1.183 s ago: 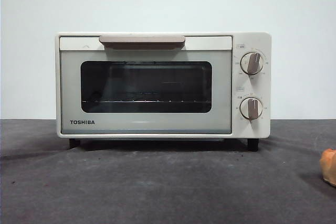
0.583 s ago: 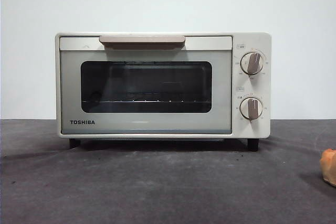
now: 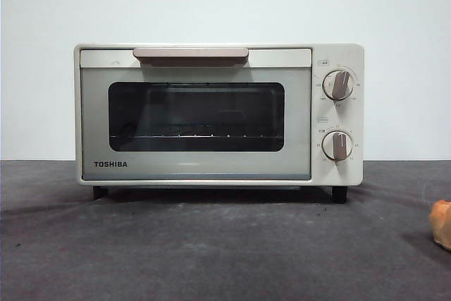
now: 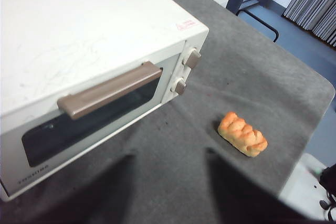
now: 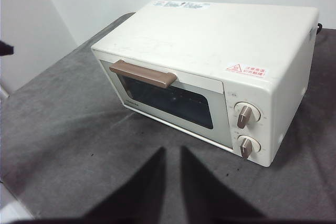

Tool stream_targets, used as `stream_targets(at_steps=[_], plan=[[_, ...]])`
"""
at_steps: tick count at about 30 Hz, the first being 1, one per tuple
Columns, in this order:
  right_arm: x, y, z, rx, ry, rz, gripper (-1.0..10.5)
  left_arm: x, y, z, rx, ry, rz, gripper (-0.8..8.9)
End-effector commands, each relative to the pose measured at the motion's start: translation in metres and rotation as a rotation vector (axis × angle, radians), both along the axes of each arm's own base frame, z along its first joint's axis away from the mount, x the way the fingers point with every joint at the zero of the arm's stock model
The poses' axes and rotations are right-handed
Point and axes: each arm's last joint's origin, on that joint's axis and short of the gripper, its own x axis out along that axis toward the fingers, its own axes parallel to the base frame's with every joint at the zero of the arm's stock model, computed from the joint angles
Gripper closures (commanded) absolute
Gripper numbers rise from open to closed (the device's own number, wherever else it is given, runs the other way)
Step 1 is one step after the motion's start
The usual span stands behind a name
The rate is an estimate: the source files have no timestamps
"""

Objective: The left arm flap open the oven, the right arm pick bread and place it into oven, the left arm flap close the oven

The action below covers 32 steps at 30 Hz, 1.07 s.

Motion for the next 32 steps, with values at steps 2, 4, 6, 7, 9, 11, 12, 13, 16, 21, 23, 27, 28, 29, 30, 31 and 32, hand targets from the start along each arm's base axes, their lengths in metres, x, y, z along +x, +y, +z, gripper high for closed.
stream_targets(at_steps=[2, 4, 6, 7, 9, 11, 12, 13, 16, 21, 23, 27, 28, 29, 30, 31, 32], plan=[[0.0, 0.0, 0.006, -0.008, -0.037, -0.006, 6.0, 0.001, -0.001, 0.007, -0.005, -0.054, -0.012, 3.24], [0.0, 0.0, 0.006, -0.004, -0.033, -0.021, 4.7, 0.001, -0.001, 0.008, -0.008, -0.061, -0.012, 3.07], [0.0, 0.0, 0.006, 0.002, -0.028, -0.022, 3.8, 0.001, -0.001, 0.008, -0.011, -0.064, -0.011, 3.07], [0.0, 0.0, 0.006, 0.007, -0.023, -0.024, 3.7, 0.001, -0.001, 0.009, -0.012, -0.066, -0.011, 3.07], [0.0, 0.0, 0.006, 0.019, -0.013, -0.029, 3.6, 0.001, -0.001, 0.009, -0.012, -0.067, -0.011, 3.07], [0.0, 0.0, 0.006, 0.033, 0.0, -0.034, 3.6, 0.001, -0.001, 0.009, -0.012, -0.067, -0.011, 3.07], [0.0, 0.0, 0.006, 0.036, 0.003, -0.035, 3.6, 0.001, -0.001, 0.009, -0.012, -0.067, -0.011, 3.08], [0.0, 0.0, 0.006, 0.038, 0.006, -0.035, 3.6, 0.001, -0.001, 0.009, -0.012, -0.066, -0.011, 3.09], [0.0, 0.0, 0.004, 0.034, 0.025, -0.037, 3.6, 0.001, -0.001, 0.009, -0.012, -0.067, -0.011, 3.11], [0.012, 0.001, -0.007, 0.001, 0.159, -0.066, 3.7, 0.002, -0.001, 0.009, -0.02, -0.058, -0.006, 3.13], [0.02, 0.001, -0.014, -0.024, 0.242, -0.087, 3.7, 0.002, -0.001, 0.009, -0.025, -0.055, -0.004, 3.13], [0.04, 0.003, -0.029, -0.076, 0.396, -0.108, 3.7, 0.002, -0.001, 0.009, -0.024, -0.055, -0.004, 3.13], [0.045, 0.004, -0.033, -0.099, 0.434, -0.121, 3.7, 0.002, -0.001, 0.009, -0.024, -0.055, -0.004, 3.13], [0.051, 0.004, -0.038, -0.126, 0.47, -0.137, 3.7, 0.002, -0.001, 0.009, -0.024, -0.055, -0.004, 3.13], [0.056, 0.005, -0.042, -0.149, 0.499, -0.15, 3.7, 0.002, -0.001, 0.009, -0.024, -0.055, -0.004, 3.13], [0.061, 0.006, -0.046, -0.176, 0.531, -0.165, 3.7, 0.002, -0.001, 0.009, -0.024, -0.055, -0.004, 3.13], [0.067, 0.008, -0.051, -0.201, 0.56, -0.177, 3.7, 0.002, -0.001, 0.009, -0.024, -0.055, -0.004, 3.13]])
